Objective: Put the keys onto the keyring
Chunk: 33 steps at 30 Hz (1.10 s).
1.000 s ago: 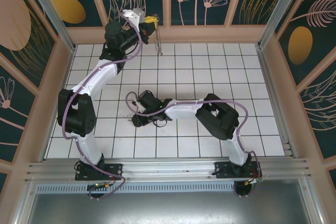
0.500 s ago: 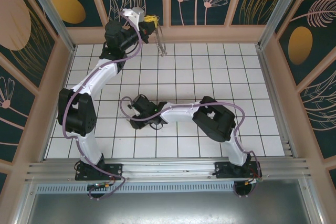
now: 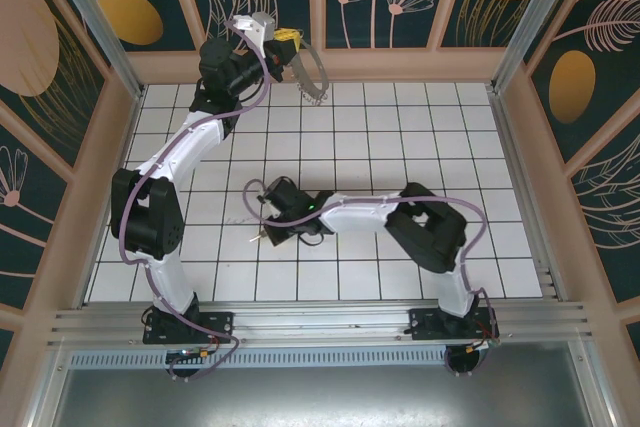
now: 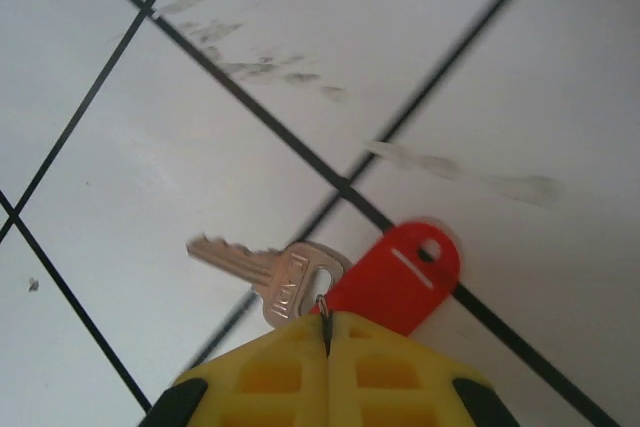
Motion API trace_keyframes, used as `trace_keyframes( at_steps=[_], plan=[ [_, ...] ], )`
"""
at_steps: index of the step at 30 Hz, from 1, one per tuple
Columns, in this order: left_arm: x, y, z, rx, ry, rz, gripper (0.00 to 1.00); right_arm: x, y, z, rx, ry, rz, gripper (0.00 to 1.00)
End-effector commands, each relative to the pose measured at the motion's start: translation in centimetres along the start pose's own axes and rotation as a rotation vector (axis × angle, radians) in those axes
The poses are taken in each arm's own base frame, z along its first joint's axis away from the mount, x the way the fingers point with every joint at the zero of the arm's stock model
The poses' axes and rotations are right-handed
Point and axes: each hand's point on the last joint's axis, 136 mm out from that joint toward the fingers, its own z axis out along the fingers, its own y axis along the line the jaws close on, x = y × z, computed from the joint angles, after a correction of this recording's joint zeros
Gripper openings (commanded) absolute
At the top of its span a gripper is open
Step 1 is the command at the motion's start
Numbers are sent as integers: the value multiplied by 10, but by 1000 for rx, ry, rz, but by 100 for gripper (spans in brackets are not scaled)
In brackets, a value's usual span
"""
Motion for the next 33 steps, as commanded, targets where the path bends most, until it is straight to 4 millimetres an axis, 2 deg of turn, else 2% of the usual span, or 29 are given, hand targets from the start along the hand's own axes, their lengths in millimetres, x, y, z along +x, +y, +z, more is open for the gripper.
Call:
trace_keyframes(
  at_steps=[1,13,18,22,28,33],
  plan=[
    [-25,-3,-1,16,-53,34,0,-30,-13,-51,5,-127,53,0],
    [-18,-14,-11,48,-56,41,0,-62,-110,-173,135,-404,193,0],
    [-12,-20,-18,62,-52,24,0,-76,-150,-234,195,-551,241,0],
    [-7,-29,-23,104,-44,-4,0,-89,-173,-281,246,-672,254,0],
    [2,-58,-27,200,-14,-22,0,-112,-196,-350,304,-847,243,0],
    [18,-91,-23,281,53,0,0,-127,-197,-389,315,-940,194,0]
  ],
)
